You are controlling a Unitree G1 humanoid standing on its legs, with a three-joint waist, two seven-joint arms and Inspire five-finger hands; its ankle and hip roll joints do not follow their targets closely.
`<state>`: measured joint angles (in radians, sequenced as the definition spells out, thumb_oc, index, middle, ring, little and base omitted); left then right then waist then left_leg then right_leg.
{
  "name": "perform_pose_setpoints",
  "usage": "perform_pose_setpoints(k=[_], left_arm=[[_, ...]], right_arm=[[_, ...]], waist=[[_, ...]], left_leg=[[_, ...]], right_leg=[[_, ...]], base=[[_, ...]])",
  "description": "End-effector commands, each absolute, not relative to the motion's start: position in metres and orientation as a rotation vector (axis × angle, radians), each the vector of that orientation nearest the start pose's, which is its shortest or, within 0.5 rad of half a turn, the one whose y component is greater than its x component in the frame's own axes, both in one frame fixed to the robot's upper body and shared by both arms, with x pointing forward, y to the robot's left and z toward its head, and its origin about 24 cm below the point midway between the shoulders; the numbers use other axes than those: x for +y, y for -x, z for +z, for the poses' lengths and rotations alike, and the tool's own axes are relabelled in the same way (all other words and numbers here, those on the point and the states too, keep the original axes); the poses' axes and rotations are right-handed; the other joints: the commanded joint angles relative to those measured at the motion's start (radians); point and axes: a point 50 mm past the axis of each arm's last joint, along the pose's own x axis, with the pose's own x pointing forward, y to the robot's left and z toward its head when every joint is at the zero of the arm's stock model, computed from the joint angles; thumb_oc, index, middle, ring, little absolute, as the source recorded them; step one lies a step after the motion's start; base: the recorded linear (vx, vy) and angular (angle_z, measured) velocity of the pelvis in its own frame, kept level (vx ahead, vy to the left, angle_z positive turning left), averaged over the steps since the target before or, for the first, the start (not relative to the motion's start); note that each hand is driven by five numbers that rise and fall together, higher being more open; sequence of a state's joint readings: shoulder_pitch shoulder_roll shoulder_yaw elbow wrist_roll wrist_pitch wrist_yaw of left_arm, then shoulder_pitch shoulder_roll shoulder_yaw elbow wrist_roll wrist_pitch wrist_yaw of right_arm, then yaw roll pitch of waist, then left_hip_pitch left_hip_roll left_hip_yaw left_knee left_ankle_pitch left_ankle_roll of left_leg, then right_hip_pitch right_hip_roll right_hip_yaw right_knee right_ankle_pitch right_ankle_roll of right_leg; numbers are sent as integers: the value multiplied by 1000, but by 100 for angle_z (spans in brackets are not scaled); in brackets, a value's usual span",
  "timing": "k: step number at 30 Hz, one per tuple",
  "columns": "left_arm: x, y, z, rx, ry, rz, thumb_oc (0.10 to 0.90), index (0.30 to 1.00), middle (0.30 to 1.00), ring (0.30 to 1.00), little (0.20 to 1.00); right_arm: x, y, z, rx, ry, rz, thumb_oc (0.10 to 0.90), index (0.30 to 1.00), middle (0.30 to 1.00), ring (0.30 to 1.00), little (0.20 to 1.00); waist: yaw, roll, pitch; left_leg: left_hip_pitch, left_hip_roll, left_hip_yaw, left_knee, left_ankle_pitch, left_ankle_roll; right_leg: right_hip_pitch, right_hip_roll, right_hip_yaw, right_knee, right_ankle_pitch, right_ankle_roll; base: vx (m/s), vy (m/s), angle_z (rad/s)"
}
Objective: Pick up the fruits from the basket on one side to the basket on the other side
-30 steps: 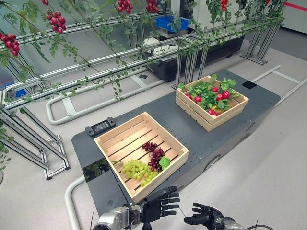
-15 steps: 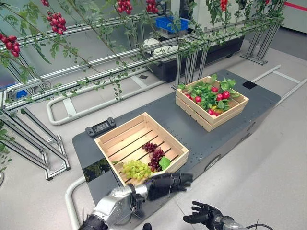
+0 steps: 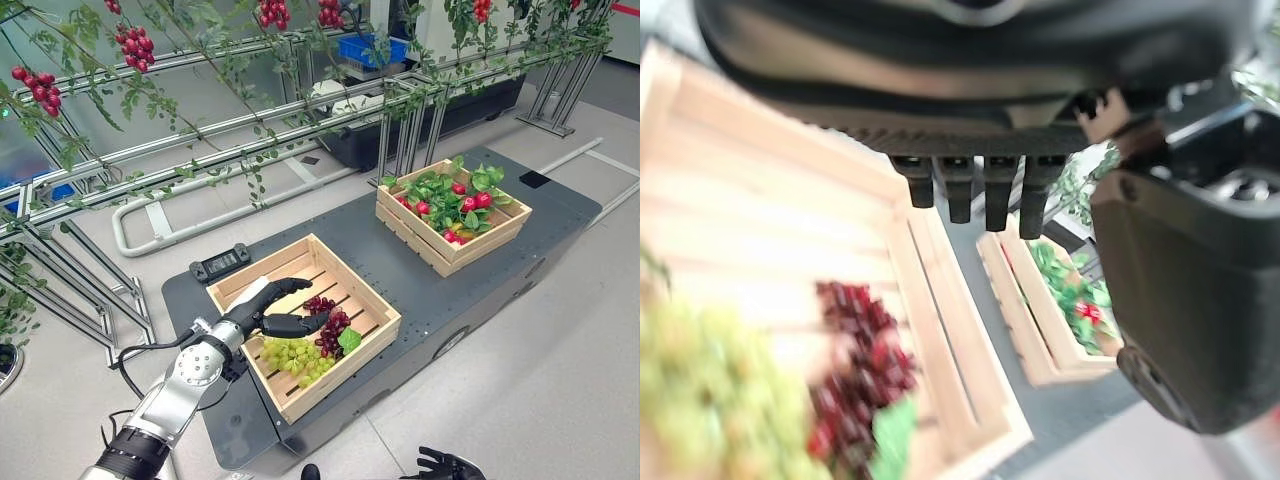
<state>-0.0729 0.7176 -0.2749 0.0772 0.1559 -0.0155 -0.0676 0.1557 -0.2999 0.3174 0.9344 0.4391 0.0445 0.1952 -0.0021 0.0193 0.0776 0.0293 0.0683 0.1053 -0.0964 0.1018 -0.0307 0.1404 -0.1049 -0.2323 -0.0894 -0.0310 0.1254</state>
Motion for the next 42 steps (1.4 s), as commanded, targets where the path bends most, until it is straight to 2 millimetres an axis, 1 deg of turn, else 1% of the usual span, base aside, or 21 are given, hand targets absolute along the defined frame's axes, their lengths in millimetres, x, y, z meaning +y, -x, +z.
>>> perform_pose_setpoints(k=[1, 3, 5, 6, 7, 8, 9, 10, 11, 12, 13, 14, 16, 18, 19, 22, 28, 31, 35, 37, 42], left_arm=[[231, -293, 127, -274, -1068, -112, 800, 900, 900, 900, 900], [236, -297, 130, -308, -1160, -42, 800, 900, 900, 900, 900], [239, -300, 133, -337, -1207, 11, 800, 900, 900, 900, 900], [243, -305, 137, -372, -1270, 69, 800, 900, 900, 900, 900], [246, -308, 140, -395, -1308, 110, 800, 900, 900, 900, 900], [247, -308, 141, -399, -1311, 116, 800, 900, 900, 900, 900], [251, -313, 147, -440, -1362, 177, 800, 900, 900, 900, 900], [253, -315, 149, -456, -1387, 201, 800, 900, 900, 900, 900], [253, -315, 149, -456, -1387, 201, 800, 900, 900, 900, 900], [260, -321, 157, -511, -1450, 272, 800, 900, 900, 900, 900], [260, -322, 158, -521, -1462, 279, 800, 900, 900, 900, 900], [260, -327, 164, -561, -1510, 307, 800, 900, 900, 900, 900], [258, -334, 169, -587, -1585, 313, 800, 900, 900, 900, 900], [255, -338, 173, -602, -1615, 311, 800, 900, 900, 900, 900], [252, -341, 177, -609, -1645, 307, 800, 900, 900, 900, 900], [251, -343, 181, -615, -1660, 293, 800, 900, 900, 900, 900], [253, -348, 202, -593, -1767, 285, 800, 900, 900, 900, 900], [250, -353, 212, -556, -1772, 216, 800, 900, 900, 900, 900], [246, -351, 228, -525, -1770, 155, 800, 900, 900, 900, 900], [240, -345, 241, -509, -1757, 119, 800, 900, 900, 900, 900], [241, -332, 254, -455, -1747, 79, 800, 900, 900, 900, 900]], right_arm=[[-221, -111, -139, 976, -94, 31, 800, 900, 900, 900, 900], [-229, -117, -135, 941, -53, 38, 800, 900, 900, 900, 900], [-233, -125, -130, 909, -26, 48, 800, 900, 900, 900, 900], [-238, -136, -125, 873, 0, 60, 800, 900, 900, 900, 900], [-240, -142, -122, 854, 9, 62, 800, 900, 900, 900, 900], [-241, -142, -121, 851, 9, 61, 800, 900, 900, 900, 900], [-241, -151, -116, 816, 28, 76, 800, 900, 900, 900, 900], [-240, -154, -115, 802, 34, 88, 800, 900, 900, 900, 900], [-240, -154, -115, 802, 34, 88, 800, 900, 900, 900, 900], [-235, -162, -110, 765, 59, 121, 800, 900, 900, 900, 900], [-234, -163, -109, 760, 63, 125, 800, 900, 900, 900, 900], [-231, -167, -105, 732, 75, 141, 800, 900, 900, 900, 900], [-228, -174, -101, 694, 86, 155, 800, 900, 900, 900, 900], [-227, -179, -98, 673, 91, 160, 800, 900, 900, 900, 900], [-226, -184, -95, 654, 94, 163, 800, 900, 900, 900, 900], [-228, -187, -92, 636, 104, 158, 800, 900, 900, 900, 900], [-235, -199, -80, 577, 135, 160, 800, 900, 900, 900, 900], [-236, -203, -75, 558, 131, 153, 800, 900, 900, 900, 900], [-236, -206, -72, 544, 122, 144, 800, 900, 900, 900, 900], [-239, -206, -71, 539, 123, 132, 800, 900, 900, 900, 900], [-243, -202, -71, 529, 102, 101, 800, 900, 900, 900, 900]], waist=[[-17, -7, 56], [-28, -1, 86], [-35, 4, 109], [-43, 7, 138], [-47, 9, 154], [-46, 9, 156], [-54, 6, 184], [-58, 4, 195], [-58, 4, 195], [-69, -4, 223], [-70, -5, 226], [-77, -11, 243], [-83, -18, 264], [-85, -23, 277], [-86, -27, 294], [-88, -31, 313], [-93, -40, 366], [-94, -48, 383], [-87, -49, 403], [-75, -45, 417], [-54, -41, 433]], left_leg=[[71, -25, -1, 9, -116, -1], [46, -25, 7, 13, -108, -3], [25, -25, 11, 14, -103, -4], [-4, -26, 15, 17, -98, -5], [-21, -26, 17, 23, -95, -6], [-24, -26, 18, 25, -95, -6], [-48, -26, 19, 40, -92, -6], [-59, -26, 19, 46, -91, -6], [-59, -26, 19, 46, -91, -6], [-85, -26, 24, 58, -89, -6], [-89, -26, 24, 60, -89, -6], [-108, -28, 25, 72, -89, -6], [-135, -30, 23, 92, -91, -5], [-157, -33, 23, 108, -92, -4], [-182, -37, 16, 134, -95, -6], [-205, -39, 16, 162, -100, -6], [-267, -41, 28, 218, -106, -9], [-300, -40, 25, 250, -110, -11], [-321, -43, 24, 276, -117, -6], [-335, -47, 11, 296, -121, -8], [-339, -54, 3, 292, -123, -3]], right_leg=[[-80, -3, 52, 55, 39, -10], [-114, -4, 60, 68, 38, -13], [-140, -3, 66, 75, 39, -16], [-172, 0, 76, 82, 40, -20], [-191, 1, 80, 91, 39, -23], [-195, 1, 81, 94, 39, -24], [-221, 6, 89, 110, 38, -28], [-231, 7, 91, 118, 37, -29], [-231, 7, 91, 118, 37, -29], [-262, 10, 94, 134, 36, -30], [-265, 10, 94, 136, 36, -30], [-282, 13, 95, 144, 35, -32], [-312, 17, 97, 167, 32, -33], [-334, 18, 98, 184, 29, -34], [-355, 20, 100, 203, 26, -36], [-370, 19, 100, 218, 23, -37], [-412, 22, 94, 241, 22, -40], [-434, 22, 96, 254, 21, -41], [-450, 23, 92, 273, 15, -41], [-453, 20, 87, 282, 13, -41], [-448, 15, 72, 273, 13, -38]], base=[[-20, 74, -2], [-63, 101, -3], [-125, 96, -4], [-158, 96, -1], [-125, 76, -2], [-66, 48, -6], [-54, 28, -8], [-50, 26, -11], [-47, 25, -11], [-34, 23, -9], [-53, 26, -5], [-30, 7, -2], [-52, 4, -3], [-62, 5, -8], [-51, 5, -7], [-30, 11, -4], [-55, 20, -4], [-41, 10, 1], [0, 0, 0], [0, 0, 0], [-15, -22, 7]])
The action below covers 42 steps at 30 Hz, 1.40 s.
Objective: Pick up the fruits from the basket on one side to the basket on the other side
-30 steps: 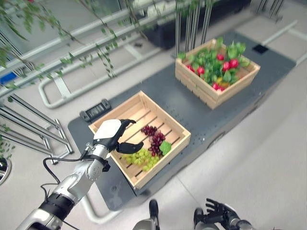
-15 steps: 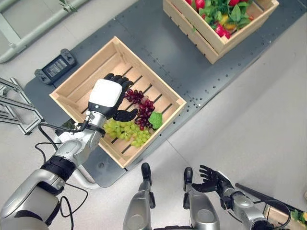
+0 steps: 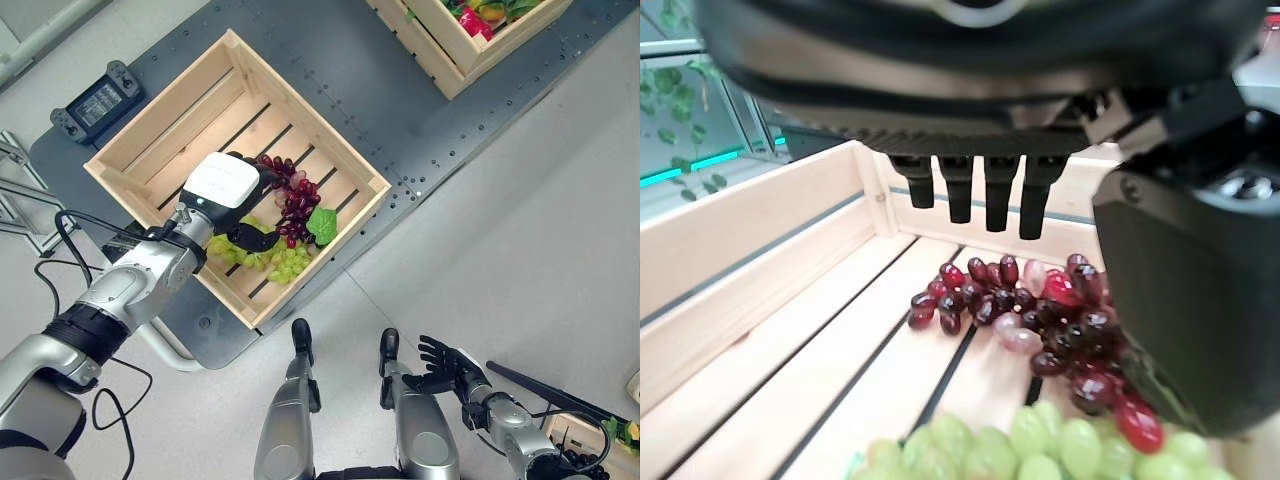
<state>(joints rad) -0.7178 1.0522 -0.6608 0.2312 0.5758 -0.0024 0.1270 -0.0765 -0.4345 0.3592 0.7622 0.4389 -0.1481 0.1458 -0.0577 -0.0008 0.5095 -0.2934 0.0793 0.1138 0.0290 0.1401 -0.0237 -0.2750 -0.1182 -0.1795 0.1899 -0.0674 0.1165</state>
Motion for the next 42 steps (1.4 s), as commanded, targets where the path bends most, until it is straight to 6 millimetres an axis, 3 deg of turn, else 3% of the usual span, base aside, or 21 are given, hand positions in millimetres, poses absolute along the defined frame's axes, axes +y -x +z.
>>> perform_pose_setpoints(k=[1, 11, 20, 27, 34, 37, 42], left_arm=[[243, -330, 255, -435, -1739, 71, 800, 900, 900, 900, 900], [250, -326, 251, -298, -1829, -1, 800, 900, 900, 900, 900], [240, -344, 259, -280, -2077, -3, 800, 900, 900, 900, 900], [241, -358, 253, -299, -2207, 76, 800, 900, 900, 900, 900], [246, -374, 230, -257, -2209, 144, 800, 900, 900, 900, 900], [248, -382, 208, -172, -2250, 127, 800, 900, 900, 900, 900], [246, -387, 193, -66, -2270, 88, 800, 900, 900, 900, 900]], right_arm=[[-243, -202, -71, 524, 100, 96, 800, 900, 900, 900, 900], [-243, -202, -71, 527, 86, 91, 800, 900, 900, 900, 900], [-235, -206, -75, 538, 65, 128, 800, 900, 900, 900, 900], [-229, -211, -75, 537, 69, 161, 800, 900, 900, 900, 900], [-218, -217, -75, 533, 63, 191, 800, 900, 900, 900, 900], [-214, -221, -74, 530, 67, 201, 800, 900, 900, 900, 900], [-212, -226, -72, 525, 77, 211, 800, 900, 900, 900, 900]], waist=[[7, -20, 3], [21, -25, 10], [7, -56, 10], [-7, -76, 10], [-20, -93, 10], [-29, -96, 10], [-38, -97, 10]], left_leg=[[-19, -67, -6, 166, -161, -9], [-24, -70, -12, 171, -163, -9], [-17, -61, 2, 176, -168, -11], [-24, -55, 9, 190, -172, -13], [-48, -50, 16, 212, -174, -13], [-59, -49, 19, 216, -173, -14], [-77, -49, 22, 221, -170, -16]], right_leg=[[-34, 28, 16, -8, 51, -28], [-30, 24, 0, -9, 54, -23], [-23, 36, 7, -17, 57, -22], [-36, 44, 20, -6, 58, -24], [-63, 53, 30, 14, 56, -28], [-78, 58, 36, 20, 56, -31], [-101, 58, 42, 31, 55, -31]], base=[[-26, -23, 4], [-1, -21, 9], [14, -23, 0], [8, 1, -1], [0, 0, 0], [1, 8, -1], [0, 4, -1]])
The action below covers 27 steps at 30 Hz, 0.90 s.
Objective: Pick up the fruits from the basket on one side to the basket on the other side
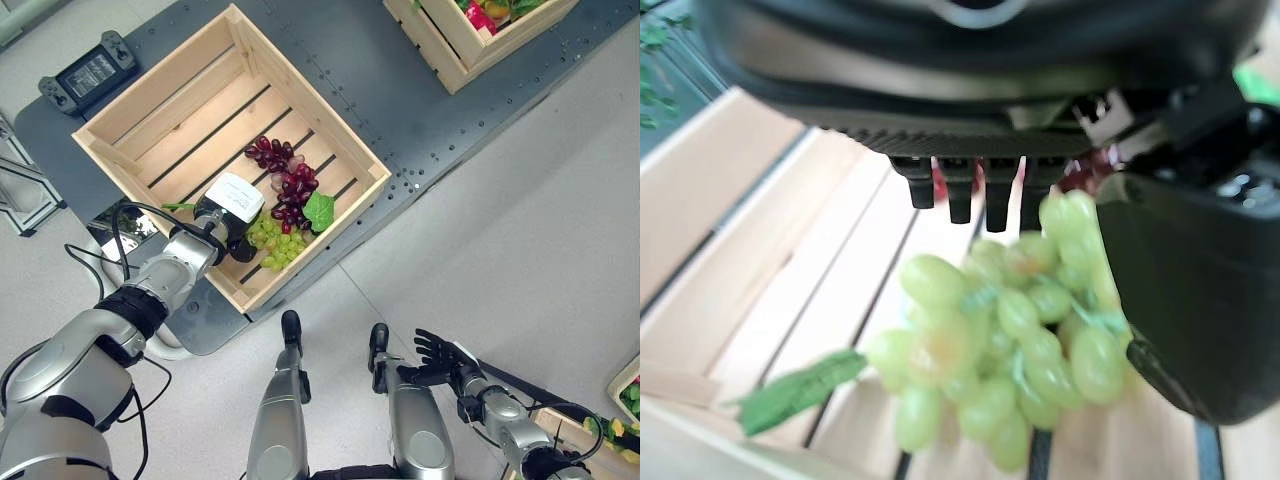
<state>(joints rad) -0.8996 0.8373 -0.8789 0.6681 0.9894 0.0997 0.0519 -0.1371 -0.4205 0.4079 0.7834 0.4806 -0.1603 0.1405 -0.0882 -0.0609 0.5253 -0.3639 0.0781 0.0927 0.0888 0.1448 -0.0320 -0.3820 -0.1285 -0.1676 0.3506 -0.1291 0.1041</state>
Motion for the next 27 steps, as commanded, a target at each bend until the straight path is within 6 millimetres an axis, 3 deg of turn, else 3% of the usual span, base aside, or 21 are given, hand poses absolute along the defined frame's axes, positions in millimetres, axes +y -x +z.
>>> perform_pose_setpoints(k=[1, 6, 10, 14, 18, 26, 27], left_arm=[[246, -388, 190, -38, -2270, 75, 800, 900, 900, 900, 900], [245, -390, 173, 132, -2283, -14, 800, 900, 900, 900, 900], [246, -391, 173, 227, -2282, -18, 800, 900, 900, 900, 900], [252, -391, 176, 309, -2313, 48, 800, 900, 900, 900, 900], [268, -391, 183, 402, -2329, 236, 800, 900, 900, 900, 900], [295, -381, 160, 571, -2282, 365, 800, 900, 900, 900, 900], [299, -379, 156, 595, -2269, 383, 656, 684, 684, 684, 684]], right_arm=[[-211, -227, -71, 524, 78, 211, 800, 900, 900, 900, 900], [-211, -231, -69, 517, 87, 213, 800, 900, 900, 900, 900], [-211, -232, -68, 513, 94, 214, 800, 900, 900, 900, 900], [-210, -234, -67, 509, 92, 212, 800, 900, 900, 900, 900], [-205, -234, -69, 508, 77, 223, 800, 900, 900, 900, 900], [-197, -239, -68, 498, 61, 227, 800, 900, 900, 900, 900], [-196, -240, -67, 495, 62, 227, 800, 900, 900, 900, 900]], waist=[[-9, -37, -5], [-14, -36, -5], [-19, -36, -5], [-20, -40, -5], [-21, -58, -5], [-20, -75, -5], [-21, -77, -5]], left_leg=[[-9, -47, 44, 162, -175, -7], [-16, -47, 47, 155, -172, -8], [-18, -47, 51, 150, -170, -9], [-21, -45, 53, 151, -171, -8], [-33, -41, 52, 161, -171, -9], [-63, -41, 44, 166, -164, -11], [-69, -40, 44, 167, -163, -11]], right_leg=[[1, 68, 30, -127, 116, -19], [-11, 68, 29, -124, 116, -16], [-15, 68, 28, -128, 118, -14], [-20, 66, 26, -125, 119, -12], [-25, 69, 23, -127, 125, -11], [-52, 75, 27, -124, 133, -13], [-58, 76, 28, -122, 133, -14]], base=[[0, 0, 0], [-1, 3, -1], [0, 0, 0], [0, 0, 0], [0, 0, 0], [0, 0, 0], [0, 0, 0]])
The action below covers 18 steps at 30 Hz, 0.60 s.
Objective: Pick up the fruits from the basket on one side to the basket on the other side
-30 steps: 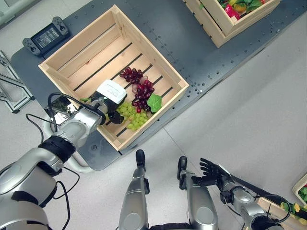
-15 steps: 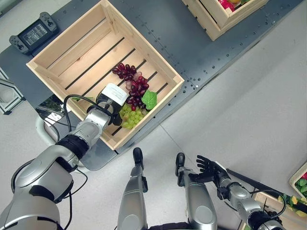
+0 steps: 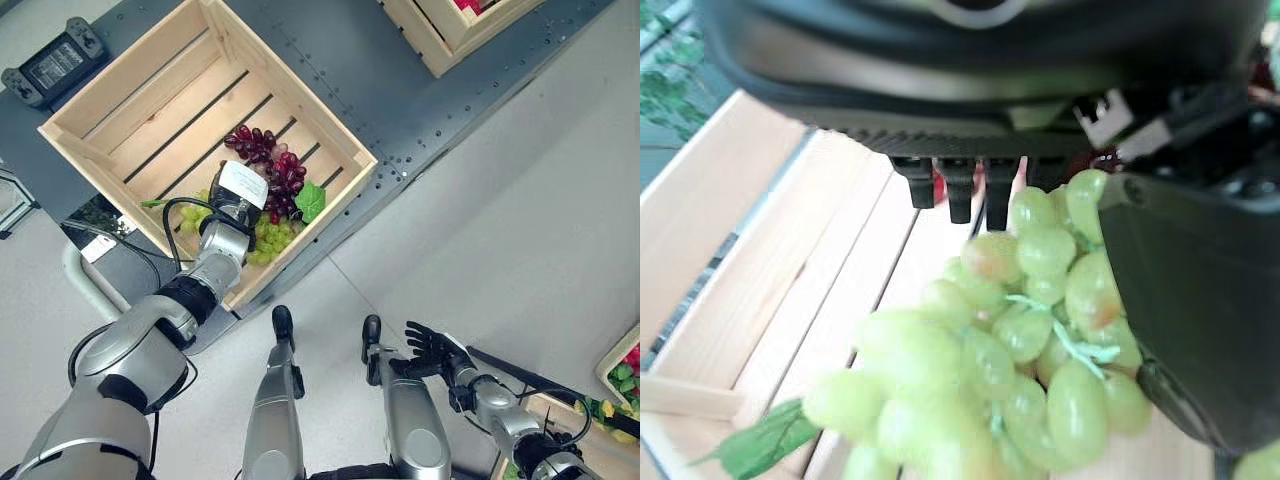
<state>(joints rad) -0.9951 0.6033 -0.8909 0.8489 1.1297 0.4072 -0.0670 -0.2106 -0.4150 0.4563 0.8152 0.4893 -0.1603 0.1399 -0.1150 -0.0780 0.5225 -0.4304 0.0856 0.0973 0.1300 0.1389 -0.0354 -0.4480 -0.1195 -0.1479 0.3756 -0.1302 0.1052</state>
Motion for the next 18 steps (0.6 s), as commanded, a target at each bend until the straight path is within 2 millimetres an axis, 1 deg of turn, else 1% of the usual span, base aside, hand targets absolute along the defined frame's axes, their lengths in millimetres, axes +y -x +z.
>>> perform_pose_setpoints(k=[1, 2, 6, 11, 14, 18], left_arm=[[299, -378, 155, 598, -2267, 388, 596, 594, 594, 594, 594], [302, -376, 152, 620, -2261, 410, 400, 300, 300, 300, 300], [310, -371, 145, 673, -2249, 446, 400, 300, 300, 300, 300], [310, -367, 138, 682, -2237, 472, 400, 300, 300, 300, 300], [312, -366, 137, 653, -2221, 498, 400, 300, 300, 300, 300], [318, -361, 135, 550, -2137, 570, 400, 300, 300, 300, 300]], right_arm=[[-196, -241, -67, 495, 62, 227, 800, 900, 900, 900, 900], [-194, -242, -66, 493, 62, 228, 800, 900, 900, 900, 900], [-193, -244, -65, 489, 59, 227, 800, 900, 900, 900, 900], [-192, -247, -63, 483, 56, 225, 800, 900, 900, 900, 900], [-191, -249, -61, 481, 57, 223, 800, 900, 900, 900, 900], [-193, -247, -62, 480, 52, 209, 800, 900, 900, 900, 900]], waist=[[6, -61, -2], [5, -62, -2], [3, -65, -2], [6, -65, -2], [8, -65, -2], [15, -58, -2]], left_leg=[[-4, -48, 40, 126, -157, -8], [-8, -48, 40, 123, -154, -7], [-26, -49, 36, 129, -151, -8], [-40, -51, 31, 134, -149, -7], [-41, -51, 29, 132, -147, -7], [-31, -56, 28, 125, -148, -5]], right_leg=[[7, 67, 8, -147, 134, -16], [0, 68, 10, -145, 135, -16], [-18, 68, 11, -137, 135, -17], [-31, 64, 8, -131, 137, -17], [-34, 63, 8, -130, 139, -15], [-27, 59, 6, -133, 137, -15]], base=[[-19, 35, -3], [-16, 28, -3], [-4, 7, -1], [0, 0, 0], [0, 0, 0], [0, 0, 0]])
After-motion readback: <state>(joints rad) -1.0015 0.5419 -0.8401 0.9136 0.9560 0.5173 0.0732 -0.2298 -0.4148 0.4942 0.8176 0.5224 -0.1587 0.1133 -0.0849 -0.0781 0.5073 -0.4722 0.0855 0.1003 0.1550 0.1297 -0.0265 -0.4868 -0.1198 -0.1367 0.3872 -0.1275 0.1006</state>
